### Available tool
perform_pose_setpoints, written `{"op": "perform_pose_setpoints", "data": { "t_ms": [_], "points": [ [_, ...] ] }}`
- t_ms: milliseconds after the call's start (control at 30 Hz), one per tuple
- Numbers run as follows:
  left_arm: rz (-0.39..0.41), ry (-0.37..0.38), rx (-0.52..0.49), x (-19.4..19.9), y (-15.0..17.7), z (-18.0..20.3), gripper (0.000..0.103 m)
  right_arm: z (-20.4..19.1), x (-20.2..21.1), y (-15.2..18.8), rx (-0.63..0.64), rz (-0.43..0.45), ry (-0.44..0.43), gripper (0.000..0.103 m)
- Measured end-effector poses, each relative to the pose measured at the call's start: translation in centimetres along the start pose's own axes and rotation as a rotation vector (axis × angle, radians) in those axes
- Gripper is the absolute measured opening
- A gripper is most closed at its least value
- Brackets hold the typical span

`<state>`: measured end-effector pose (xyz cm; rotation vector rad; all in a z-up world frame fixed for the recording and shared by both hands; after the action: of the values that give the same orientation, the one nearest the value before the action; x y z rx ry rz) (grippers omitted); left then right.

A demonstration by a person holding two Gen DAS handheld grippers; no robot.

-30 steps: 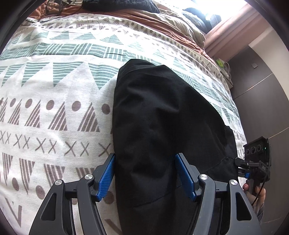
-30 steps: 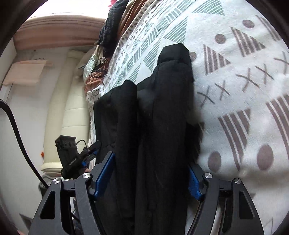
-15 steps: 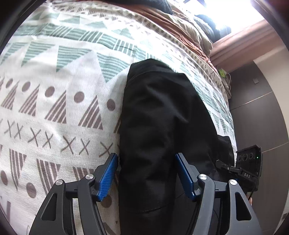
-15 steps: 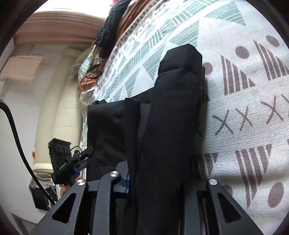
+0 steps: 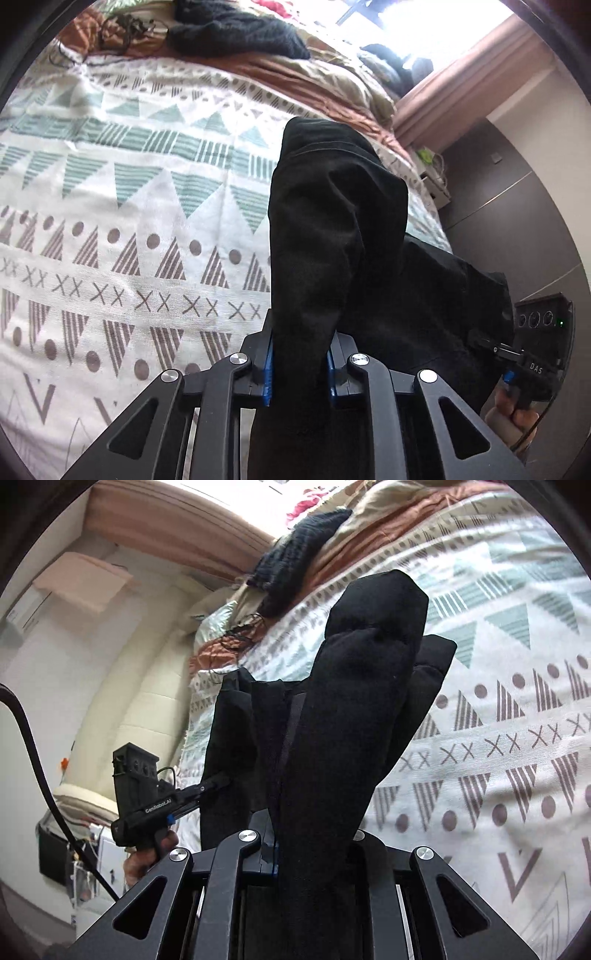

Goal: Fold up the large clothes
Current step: 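Lift the folded black jacket with both grippers and carry it toward the headboard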

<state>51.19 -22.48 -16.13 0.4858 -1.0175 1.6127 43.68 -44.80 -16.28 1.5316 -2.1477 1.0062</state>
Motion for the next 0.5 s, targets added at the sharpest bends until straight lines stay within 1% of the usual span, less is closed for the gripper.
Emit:
{"op": "perform_pose_setpoints", "data": {
  "t_ms": [167,333,500],
  "points": [
    [0.093,0.042,-0.031,5.7,1.1,2.1,0.02,-6.2,3.8,1.4,0.085,0.065,0.003,0.016],
    [0.2,0.098,-0.051,12.4,1.9,3.8,0.02,-14.0,7.0,2.8,0.198,0.118,0.011,0.016],
    [0.289,0.129,-0.08,19.4,2.3,4.8,0.02,-21.5,8.8,3.9,0.301,0.168,0.023,0.016]
  ]
}}
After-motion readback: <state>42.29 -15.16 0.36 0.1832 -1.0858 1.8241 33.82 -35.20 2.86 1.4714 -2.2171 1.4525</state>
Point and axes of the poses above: each gripper's, at about its wrist camera, not at the fingertips, and x roughly against the way its jaws point, z to its right, y to its underside, the point moved 9 cm from there along -x, roughly the way its jaws point, and after that the axes turned 10 degrees about -z, right-handed, at the moved point
